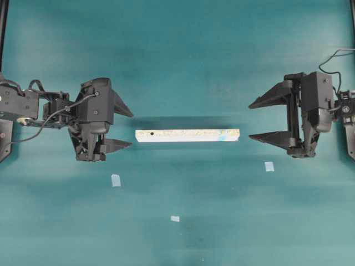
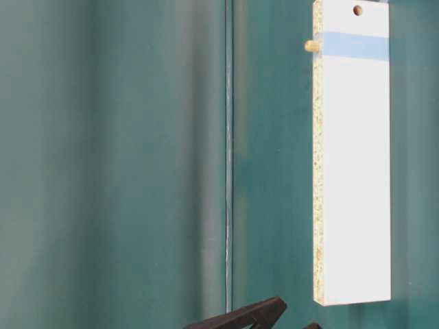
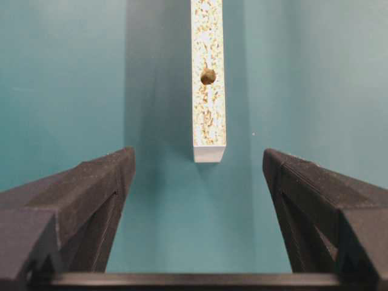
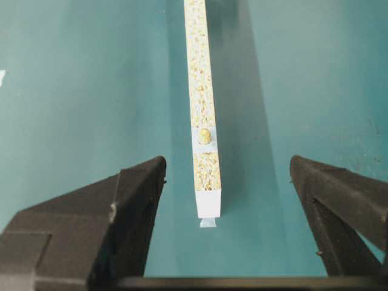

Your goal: Insert the rod into the hole on the wooden board.

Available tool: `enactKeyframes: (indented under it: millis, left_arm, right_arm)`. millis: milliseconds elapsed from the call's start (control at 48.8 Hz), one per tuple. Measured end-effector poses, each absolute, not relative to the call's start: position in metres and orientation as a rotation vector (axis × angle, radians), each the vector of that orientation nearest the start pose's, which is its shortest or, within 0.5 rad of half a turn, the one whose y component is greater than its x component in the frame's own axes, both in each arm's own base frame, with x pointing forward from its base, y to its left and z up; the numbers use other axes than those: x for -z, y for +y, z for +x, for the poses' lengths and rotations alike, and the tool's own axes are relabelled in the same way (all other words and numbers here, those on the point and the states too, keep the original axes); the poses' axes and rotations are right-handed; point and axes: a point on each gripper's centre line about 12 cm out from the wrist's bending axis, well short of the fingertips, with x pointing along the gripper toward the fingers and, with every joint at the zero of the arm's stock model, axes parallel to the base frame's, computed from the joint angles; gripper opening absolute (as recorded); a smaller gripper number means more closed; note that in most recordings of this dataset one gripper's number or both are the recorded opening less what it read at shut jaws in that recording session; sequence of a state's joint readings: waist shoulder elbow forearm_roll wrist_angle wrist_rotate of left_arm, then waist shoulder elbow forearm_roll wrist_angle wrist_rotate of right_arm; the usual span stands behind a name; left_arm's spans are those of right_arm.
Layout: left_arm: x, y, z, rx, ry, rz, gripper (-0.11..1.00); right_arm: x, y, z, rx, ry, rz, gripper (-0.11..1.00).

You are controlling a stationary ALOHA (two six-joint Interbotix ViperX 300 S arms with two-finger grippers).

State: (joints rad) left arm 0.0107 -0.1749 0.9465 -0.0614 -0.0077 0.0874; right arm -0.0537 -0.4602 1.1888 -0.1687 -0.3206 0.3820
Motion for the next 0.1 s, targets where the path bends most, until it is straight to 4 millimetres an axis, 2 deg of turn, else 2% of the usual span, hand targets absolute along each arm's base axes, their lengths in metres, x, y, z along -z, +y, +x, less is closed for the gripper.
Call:
enactKeyframes:
  millis: [102]
  left_arm:
    - [-0.1417, 0.0033, 0.3067, -0.001, 0.766, 0.021, 0.91]
  right_arm:
    - [-0.1752, -0.0073, 0.2521, 0.046, 0.41, 0.24, 0.91]
